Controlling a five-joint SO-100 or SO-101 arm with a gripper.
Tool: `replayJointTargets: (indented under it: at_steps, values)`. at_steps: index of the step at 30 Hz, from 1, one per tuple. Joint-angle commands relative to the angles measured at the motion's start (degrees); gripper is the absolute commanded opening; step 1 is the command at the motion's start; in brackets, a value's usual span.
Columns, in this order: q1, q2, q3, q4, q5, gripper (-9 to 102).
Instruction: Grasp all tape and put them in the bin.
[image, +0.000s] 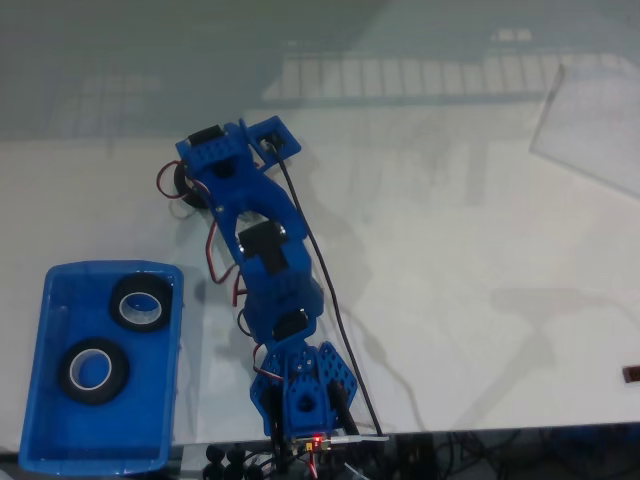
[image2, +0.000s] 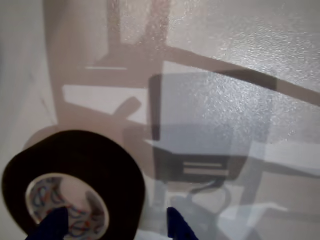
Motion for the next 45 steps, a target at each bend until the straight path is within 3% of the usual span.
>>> replayJointTargets:
  at_steps: [1,11,14,16,24,31,38,45]
  values:
    - [-0.5,-0.9,-3.7,-0.5,-1.1,26]
    - [-0.9,-6.0,-5.0,-0.7,-1.6,21]
    - [-1.1,-6.9,-5.9,-1.1,-1.7,12]
    - [-1.3,-7.4,-5.9,-2.2,-1.8,0]
    - [-0.3,-4.1,-6.0,-2.8,2.2,0]
    - [-0.4,11.3,-5.3,-0.1,3.3,0]
    - [-11.4,28.9,-5.1,9.4,2.3,0]
    - [-31.0,39.3,-4.7,17.8,3.9,0]
